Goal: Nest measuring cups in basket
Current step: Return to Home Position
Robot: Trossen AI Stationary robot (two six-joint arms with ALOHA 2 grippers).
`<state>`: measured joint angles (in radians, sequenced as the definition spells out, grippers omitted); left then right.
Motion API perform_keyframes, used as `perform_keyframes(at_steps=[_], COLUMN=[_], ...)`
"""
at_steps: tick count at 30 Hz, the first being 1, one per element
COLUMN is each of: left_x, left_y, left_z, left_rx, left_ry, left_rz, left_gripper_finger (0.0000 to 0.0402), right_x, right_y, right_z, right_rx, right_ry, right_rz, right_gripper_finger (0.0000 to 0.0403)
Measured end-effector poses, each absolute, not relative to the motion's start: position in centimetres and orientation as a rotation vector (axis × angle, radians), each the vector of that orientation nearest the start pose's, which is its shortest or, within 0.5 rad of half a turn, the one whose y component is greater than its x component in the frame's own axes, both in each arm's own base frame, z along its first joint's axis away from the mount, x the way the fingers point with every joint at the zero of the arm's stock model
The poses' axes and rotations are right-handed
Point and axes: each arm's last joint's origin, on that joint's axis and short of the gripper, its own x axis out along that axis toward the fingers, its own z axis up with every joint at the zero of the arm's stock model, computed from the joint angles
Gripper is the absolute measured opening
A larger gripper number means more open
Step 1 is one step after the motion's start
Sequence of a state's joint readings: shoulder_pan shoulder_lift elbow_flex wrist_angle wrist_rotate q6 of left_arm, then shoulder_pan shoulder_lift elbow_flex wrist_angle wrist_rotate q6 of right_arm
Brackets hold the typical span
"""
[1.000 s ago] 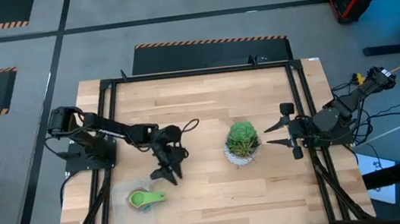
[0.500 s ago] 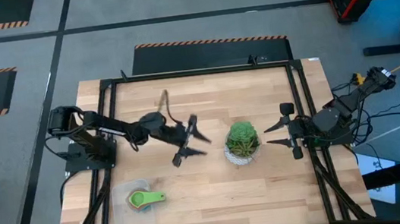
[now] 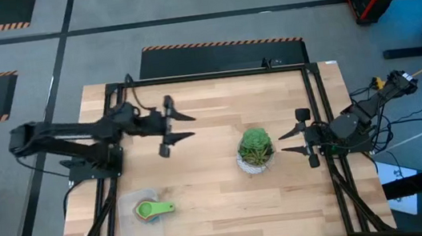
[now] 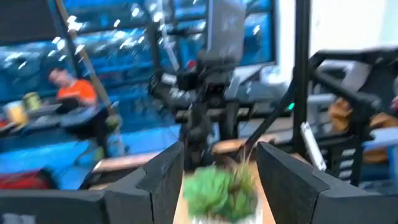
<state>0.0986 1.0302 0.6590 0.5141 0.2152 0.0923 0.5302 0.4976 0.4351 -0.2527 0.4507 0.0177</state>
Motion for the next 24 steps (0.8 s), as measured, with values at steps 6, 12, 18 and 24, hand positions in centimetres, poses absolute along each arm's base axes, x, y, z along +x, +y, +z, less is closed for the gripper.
perform_keyframes(at_steps=[6,12,18,24], left_x=[18.0,13.9,12.5,11.7], left_y=[-0.2,-1.4,-2.0,-2.2], left_z=[32.2,32.5,29.9,26.8], left_rx=[0.120,0.119,0.129,0.129], left_ry=[-0.044,0.011,0.059,0.069], left_rz=[-0.077,-0.083,-0.022,-0.042], left_gripper_finger=[0.0195,0.0195,0.0195,0.0195], right_x=[11.5,11.6,11.4,9.5], right_y=[5.3,5.3,5.1,4.0], right_z=[24.5,25.0,26.5,27.7], right_rx=[-0.146,-0.125,-0.060,-0.024], right_ry=[0.277,0.224,0.093,-0.023], right_rz=[0.079,0.079,0.046,0.024], right_gripper_finger=[0.0173,0.0173,0.0173,0.0173])
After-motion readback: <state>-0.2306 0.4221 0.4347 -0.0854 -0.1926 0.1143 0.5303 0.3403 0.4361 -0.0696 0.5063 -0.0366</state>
